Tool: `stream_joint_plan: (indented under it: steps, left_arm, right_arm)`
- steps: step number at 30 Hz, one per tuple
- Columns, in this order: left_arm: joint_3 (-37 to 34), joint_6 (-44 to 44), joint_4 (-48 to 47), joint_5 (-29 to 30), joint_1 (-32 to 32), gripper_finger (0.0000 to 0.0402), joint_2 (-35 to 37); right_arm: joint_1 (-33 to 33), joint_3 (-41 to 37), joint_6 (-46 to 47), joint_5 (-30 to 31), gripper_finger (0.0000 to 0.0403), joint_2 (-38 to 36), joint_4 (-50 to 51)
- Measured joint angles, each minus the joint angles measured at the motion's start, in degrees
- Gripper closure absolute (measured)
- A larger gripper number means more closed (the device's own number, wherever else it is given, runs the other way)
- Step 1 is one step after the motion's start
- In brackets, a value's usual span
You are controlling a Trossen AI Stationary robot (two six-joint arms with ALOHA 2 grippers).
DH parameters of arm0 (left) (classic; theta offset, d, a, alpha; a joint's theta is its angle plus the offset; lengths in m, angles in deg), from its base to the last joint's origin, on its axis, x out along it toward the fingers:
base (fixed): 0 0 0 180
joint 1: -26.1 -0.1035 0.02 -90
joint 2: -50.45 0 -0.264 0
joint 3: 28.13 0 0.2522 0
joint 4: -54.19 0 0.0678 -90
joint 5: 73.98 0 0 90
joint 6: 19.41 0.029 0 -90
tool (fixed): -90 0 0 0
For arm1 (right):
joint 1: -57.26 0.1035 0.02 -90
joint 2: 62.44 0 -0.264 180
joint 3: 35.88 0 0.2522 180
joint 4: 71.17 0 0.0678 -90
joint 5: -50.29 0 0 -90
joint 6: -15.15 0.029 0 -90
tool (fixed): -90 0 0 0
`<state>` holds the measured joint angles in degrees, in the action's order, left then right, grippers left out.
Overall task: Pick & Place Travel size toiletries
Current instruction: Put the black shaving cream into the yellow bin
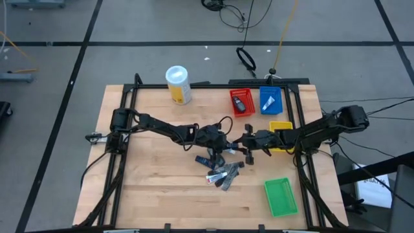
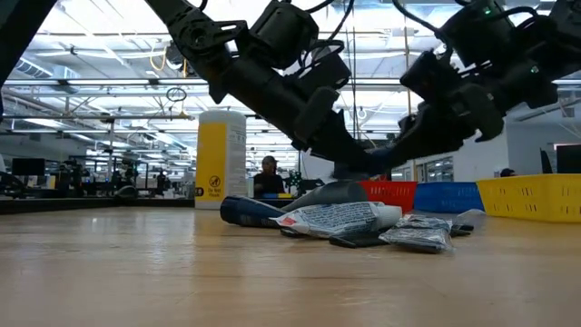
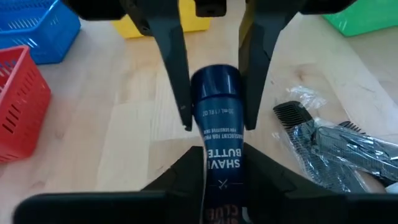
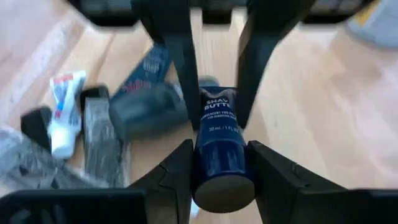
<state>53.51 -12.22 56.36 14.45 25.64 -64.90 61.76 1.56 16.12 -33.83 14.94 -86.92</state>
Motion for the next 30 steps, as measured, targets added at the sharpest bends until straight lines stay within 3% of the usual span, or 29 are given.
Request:
stream_joint_plan:
  steps: [4, 9, 14, 19, 22, 26, 30]
  left_arm:
    - [0.0, -1.54, 0.82, 0.07, -0.2, 0.0205, 0.88]
    - [0.02, -2.31, 0.95, 0.41, -0.14, 0.0098, 5.06]
    - [0.07, -4.33, 2.23, 8.01, 0.41, 0.0035, 6.05]
    - [0.09, -4.73, 2.69, 17.07, 1.34, 0.0022, 3.96]
    - [0.04, -4.98, 3.81, 18.24, 1.38, 0.0027, 3.14]
    - [0.04, -5.18, 4.13, 18.22, 1.35, 0.0045, 3.02]
    - [0.04, -4.94, 4.22, 18.2, 1.37, 0.0063, 3.02]
  right_arm:
    - [0.01, -0.02, 3.76, -0.1, 0.0287, -2.39, 5.5]
    - [0.13, 0.78, 11.09, 0.53, 0.0287, -11.7, 20.68]
    - [2.28, 11.93, 23.41, 3.96, 0.0287, -23.0, 55.14]
    - [4.01, 29.49, 46.38, 12.07, 0.0287, -24.34, 93.34]
    - [3.73, 33.45, 59.5, 12.17, 0.0287, -23.75, 108.37]
    - [3.75, 30.29, 70.95, 12.18, 0.0287, -23.36, 115.0]
    - [3.4, 23.58, 75.13, 14.09, 0.0287, -22.78, 109.58]
